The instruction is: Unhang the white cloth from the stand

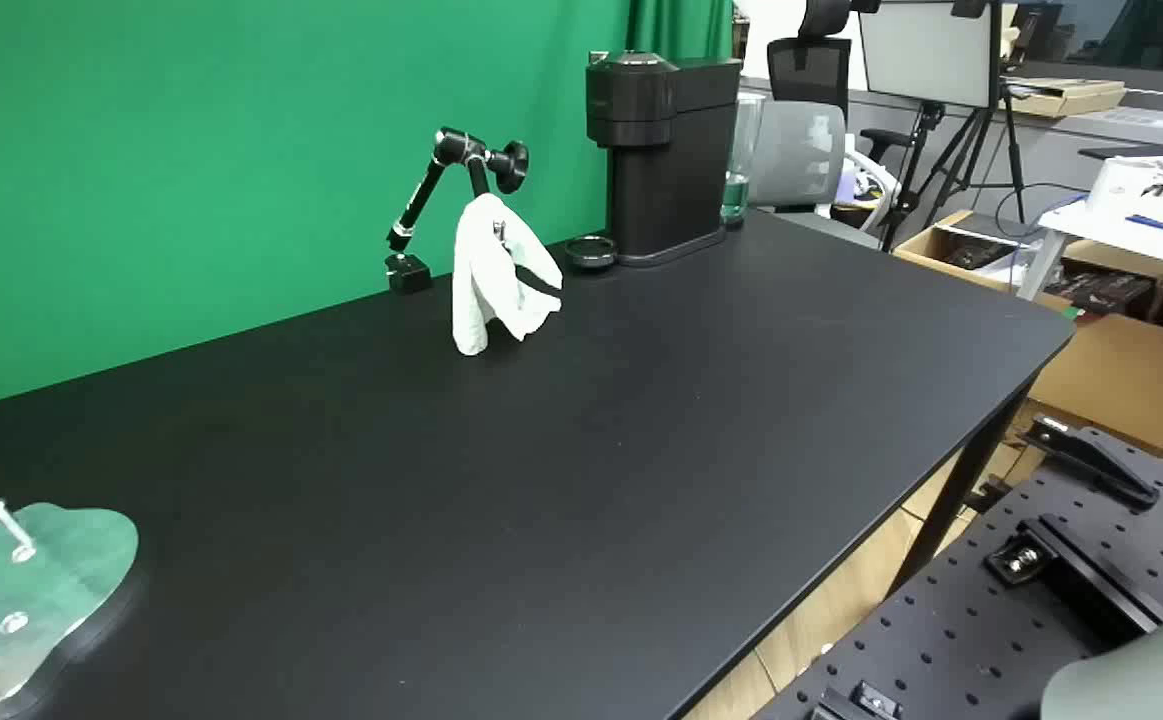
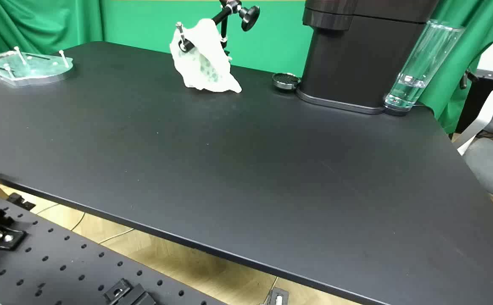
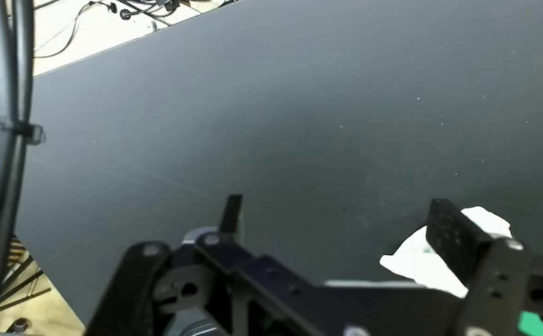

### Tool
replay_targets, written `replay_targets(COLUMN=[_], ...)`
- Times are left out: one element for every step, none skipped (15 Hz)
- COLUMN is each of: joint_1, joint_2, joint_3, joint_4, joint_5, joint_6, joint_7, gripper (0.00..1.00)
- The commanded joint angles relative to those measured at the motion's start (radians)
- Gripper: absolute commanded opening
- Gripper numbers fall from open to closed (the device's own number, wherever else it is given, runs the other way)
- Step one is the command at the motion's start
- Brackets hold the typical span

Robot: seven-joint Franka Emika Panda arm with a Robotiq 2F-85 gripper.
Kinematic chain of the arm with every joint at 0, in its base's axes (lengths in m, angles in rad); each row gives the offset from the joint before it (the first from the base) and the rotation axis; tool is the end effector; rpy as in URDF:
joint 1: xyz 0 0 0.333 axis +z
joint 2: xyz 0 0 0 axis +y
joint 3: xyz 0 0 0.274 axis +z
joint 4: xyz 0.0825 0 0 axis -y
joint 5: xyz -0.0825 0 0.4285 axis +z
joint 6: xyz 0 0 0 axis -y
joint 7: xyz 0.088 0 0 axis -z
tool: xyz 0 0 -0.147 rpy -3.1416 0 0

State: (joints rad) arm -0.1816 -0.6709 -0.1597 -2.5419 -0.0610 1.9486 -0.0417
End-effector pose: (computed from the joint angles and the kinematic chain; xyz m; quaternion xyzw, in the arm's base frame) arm 0.4035 -0.1424 0.4078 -0.9914 0.1238 -0.0392 0.0142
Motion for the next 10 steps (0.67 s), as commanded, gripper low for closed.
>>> replay_targets(joint_1=[0.001, 0.001, 0.001, 0.001, 0.001, 0.001, 0.001, 0.001, 0.001, -0.003], joint_2=[0.001, 0.001, 0.001, 0.001, 0.001, 0.001, 0.001, 0.001, 0.001, 0.003], joint_3=[-0.001, -0.001, -0.001, -0.001, -0.001, -0.001, -0.001, -0.001, -0.001, 0.003], joint_4=[0.002, 0.002, 0.002, 0.002, 0.002, 0.002, 0.002, 0.002, 0.002, -0.005], joint_5=[0.0, 0.0, 0.0, 0.0, 0.0, 0.0, 0.0, 0.0, 0.0, -0.008], joint_6=[-0.003, -0.003, -0.003, -0.003, -0.003, -0.003, -0.003, -0.003, -0.003, 0.031], joint_7=[0.0, 0.0, 0.0, 0.0, 0.0, 0.0, 0.0, 0.0, 0.0, 0.007], gripper=[1.0, 1.0, 1.0, 1.0, 1.0, 1.0, 1.0, 1.0, 1.0, 1.0])
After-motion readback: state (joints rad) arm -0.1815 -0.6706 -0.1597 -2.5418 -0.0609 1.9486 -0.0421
